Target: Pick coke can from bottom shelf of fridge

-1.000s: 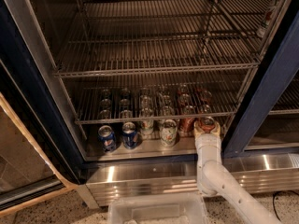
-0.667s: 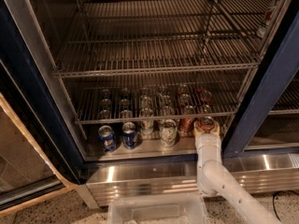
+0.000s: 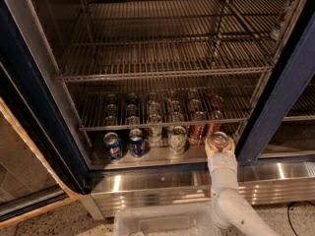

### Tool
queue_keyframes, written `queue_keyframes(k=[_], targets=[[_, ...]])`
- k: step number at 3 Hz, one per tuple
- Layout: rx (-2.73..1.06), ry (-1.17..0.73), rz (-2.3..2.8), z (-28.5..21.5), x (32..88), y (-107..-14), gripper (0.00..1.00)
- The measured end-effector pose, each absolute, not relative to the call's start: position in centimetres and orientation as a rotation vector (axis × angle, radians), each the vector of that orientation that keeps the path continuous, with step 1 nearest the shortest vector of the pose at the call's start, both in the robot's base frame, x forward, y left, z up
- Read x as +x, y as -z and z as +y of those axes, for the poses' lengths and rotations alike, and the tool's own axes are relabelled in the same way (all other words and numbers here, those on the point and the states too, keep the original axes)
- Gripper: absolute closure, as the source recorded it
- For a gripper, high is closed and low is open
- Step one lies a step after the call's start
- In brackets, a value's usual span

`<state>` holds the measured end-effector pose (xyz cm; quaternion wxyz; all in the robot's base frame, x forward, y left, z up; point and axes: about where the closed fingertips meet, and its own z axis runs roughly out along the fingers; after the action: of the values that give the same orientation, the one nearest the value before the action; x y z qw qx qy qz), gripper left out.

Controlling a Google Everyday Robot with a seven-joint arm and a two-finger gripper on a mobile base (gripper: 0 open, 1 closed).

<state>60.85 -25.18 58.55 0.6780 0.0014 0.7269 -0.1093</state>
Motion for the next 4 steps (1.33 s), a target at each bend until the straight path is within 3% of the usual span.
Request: queue_keyframes(k=[4], targets=[[0.135,0.144,1.490,-26.2,48.0,-66.6,1.00]])
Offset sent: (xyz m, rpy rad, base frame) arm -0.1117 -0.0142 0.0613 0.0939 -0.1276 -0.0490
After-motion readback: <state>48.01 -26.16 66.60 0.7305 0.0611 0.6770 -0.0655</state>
